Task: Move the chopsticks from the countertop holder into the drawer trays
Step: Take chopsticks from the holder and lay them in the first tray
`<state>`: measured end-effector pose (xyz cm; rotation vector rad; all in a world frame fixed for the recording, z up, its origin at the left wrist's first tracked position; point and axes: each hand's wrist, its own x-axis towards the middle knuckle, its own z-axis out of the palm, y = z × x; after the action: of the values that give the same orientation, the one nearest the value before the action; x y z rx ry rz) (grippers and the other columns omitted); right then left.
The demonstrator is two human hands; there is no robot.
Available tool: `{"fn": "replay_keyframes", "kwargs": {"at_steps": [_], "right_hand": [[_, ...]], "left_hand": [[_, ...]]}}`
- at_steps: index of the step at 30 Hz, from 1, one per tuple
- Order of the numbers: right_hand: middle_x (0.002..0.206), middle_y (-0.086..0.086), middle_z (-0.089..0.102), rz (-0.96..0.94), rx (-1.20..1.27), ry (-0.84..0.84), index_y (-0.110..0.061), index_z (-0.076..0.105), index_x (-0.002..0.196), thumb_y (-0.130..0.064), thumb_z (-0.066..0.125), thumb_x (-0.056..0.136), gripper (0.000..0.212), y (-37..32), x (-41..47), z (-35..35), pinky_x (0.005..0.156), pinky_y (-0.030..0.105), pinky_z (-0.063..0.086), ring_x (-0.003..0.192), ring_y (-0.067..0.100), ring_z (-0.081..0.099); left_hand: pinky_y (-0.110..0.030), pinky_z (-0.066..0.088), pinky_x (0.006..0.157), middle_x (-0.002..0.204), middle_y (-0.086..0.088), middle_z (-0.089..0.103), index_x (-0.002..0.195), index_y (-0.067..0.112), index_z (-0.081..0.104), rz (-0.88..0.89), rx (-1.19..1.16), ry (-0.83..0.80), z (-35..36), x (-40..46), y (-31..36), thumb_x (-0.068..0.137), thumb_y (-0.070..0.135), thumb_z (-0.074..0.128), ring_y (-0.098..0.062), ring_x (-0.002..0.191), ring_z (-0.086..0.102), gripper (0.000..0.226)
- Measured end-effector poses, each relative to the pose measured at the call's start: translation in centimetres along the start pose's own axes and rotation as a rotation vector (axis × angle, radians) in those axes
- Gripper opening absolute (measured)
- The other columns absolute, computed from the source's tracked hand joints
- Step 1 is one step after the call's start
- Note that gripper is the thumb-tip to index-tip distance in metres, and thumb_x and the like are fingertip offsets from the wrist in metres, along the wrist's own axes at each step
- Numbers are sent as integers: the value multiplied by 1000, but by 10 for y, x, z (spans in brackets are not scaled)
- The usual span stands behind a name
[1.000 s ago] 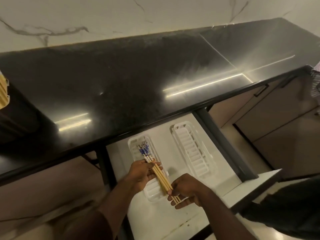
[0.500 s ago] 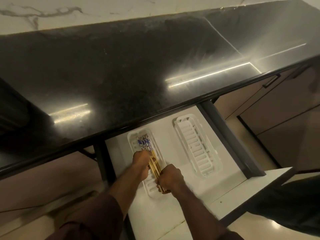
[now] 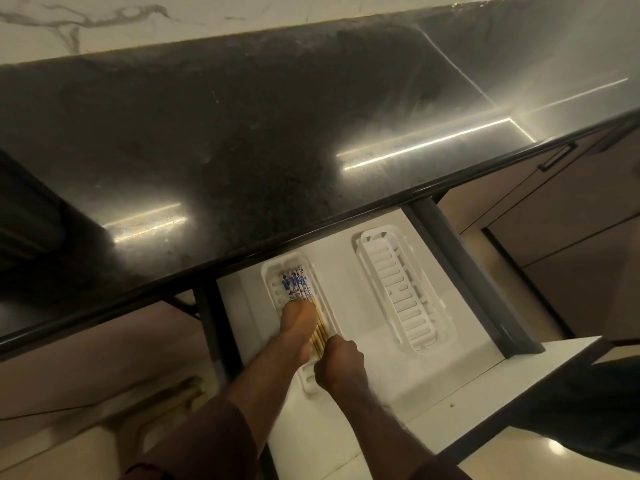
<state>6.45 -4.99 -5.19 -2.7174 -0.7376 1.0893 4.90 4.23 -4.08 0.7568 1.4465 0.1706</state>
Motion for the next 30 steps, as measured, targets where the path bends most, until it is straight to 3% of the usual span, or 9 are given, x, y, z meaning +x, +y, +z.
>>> {"fn": "replay_keyframes", "kwargs": {"at_steps": [2,7,10,15,19,24,27,30], "right_hand": [[112,7,64,-25,-7,16,-11,60,117,-17,61,89,29,-1,0,5,84,29,52,101,24,65],[108,5,68,-78,-19,30,-11,63,117,-14,60,91,26,-4,0,15,82,30,55,95,23,67],[108,5,68,-90,-19,54,-13,64,118,-14,60,92,26,-3,0,17,82,30,56,93,22,67],[105,3,68,-108,-18,97,-15,65,116,-17,52,97,23,-2,-2,19,82,30,56,91,20,67],[103,1,68,-111,-12,118,-16,65,113,-18,50,98,21,-2,-5,20,80,29,55,89,19,66],[99,-1,68,-123,-24,115,-17,66,111,-16,51,97,20,-3,-8,17,77,26,53,86,16,66],[101,1,68,-122,-41,107,-17,64,112,-16,52,97,20,-2,-11,14,79,27,54,88,18,66],[108,3,67,-125,-48,106,-16,62,118,-18,51,98,23,0,-14,9,85,30,55,95,20,67]], "left_hand": [[-26,38,53,80,-7,57,94,5,60,-20,7,-8,-1,1,-1,102,9,38,-15,67,52,23],[-26,45,57,88,-8,61,116,1,60,-46,-21,-42,-7,1,-5,104,13,37,-18,74,57,29],[-24,43,53,87,-7,60,111,4,59,-51,-15,-49,-10,-2,-6,104,10,35,-16,73,56,26],[-29,49,73,94,-13,62,110,1,62,-44,8,-52,-14,2,-10,97,2,37,-24,83,57,28],[-28,47,71,93,-9,62,112,4,61,-32,0,-61,-15,2,-11,98,1,37,-20,83,57,28],[-24,42,54,83,-5,59,94,8,59,-37,-6,-80,-15,-7,-8,99,-2,35,-14,71,55,26],[-25,43,58,86,-8,61,83,9,59,-33,7,-75,-16,-10,-10,99,-1,37,-15,72,56,29],[-28,48,74,96,-13,62,83,10,59,-15,17,-70,-18,-13,-10,98,1,39,-20,80,58,26]]}}
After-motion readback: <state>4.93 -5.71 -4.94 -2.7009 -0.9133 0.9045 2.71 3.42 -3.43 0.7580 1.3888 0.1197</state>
